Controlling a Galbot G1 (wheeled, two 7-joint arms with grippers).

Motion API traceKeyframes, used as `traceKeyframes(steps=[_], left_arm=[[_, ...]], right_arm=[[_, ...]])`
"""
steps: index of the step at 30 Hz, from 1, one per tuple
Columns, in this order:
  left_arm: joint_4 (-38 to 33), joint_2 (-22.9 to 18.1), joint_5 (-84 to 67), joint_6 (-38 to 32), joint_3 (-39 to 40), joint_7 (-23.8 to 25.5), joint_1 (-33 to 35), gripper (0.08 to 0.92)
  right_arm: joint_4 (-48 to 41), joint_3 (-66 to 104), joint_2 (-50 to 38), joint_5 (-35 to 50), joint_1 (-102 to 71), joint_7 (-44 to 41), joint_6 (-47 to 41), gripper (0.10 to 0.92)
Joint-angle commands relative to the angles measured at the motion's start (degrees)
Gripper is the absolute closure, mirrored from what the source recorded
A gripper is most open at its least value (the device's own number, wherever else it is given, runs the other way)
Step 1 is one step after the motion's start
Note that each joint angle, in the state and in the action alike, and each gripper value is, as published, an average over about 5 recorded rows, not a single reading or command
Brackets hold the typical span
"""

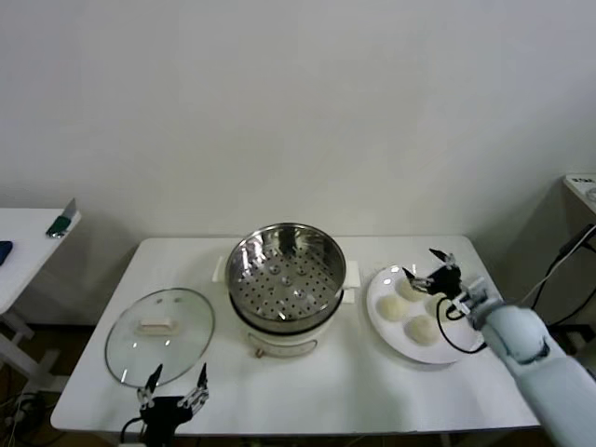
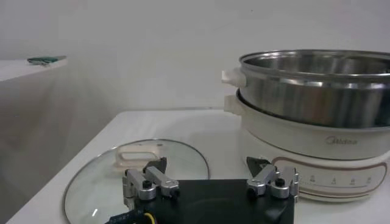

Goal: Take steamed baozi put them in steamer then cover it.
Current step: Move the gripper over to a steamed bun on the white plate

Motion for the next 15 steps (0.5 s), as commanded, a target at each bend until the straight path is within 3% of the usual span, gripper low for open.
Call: traceKeyframes(steps=[1, 7, 15], left_arm=[[0.1, -0.1, 0.2, -0.2, 0.0, 0.1, 0.1, 0.177], [0.7, -0.3, 0.2, -0.6, 0.0, 0.1, 0.0, 0.177], [1.3, -0.6, 0.2, -1.1, 0.1, 0.1, 0.0, 0.177]], right_arm=[[-16.1, -36.0, -8.3, -12.7, 38.6, -32.9, 11.2, 0.203], [-21.7, -51.5, -2.5, -7.0, 51.3, -36.8, 9.3, 0.203], [-28.4, -52.8, 7.7, -3.0, 47.5, -34.9, 3.3, 0.203]])
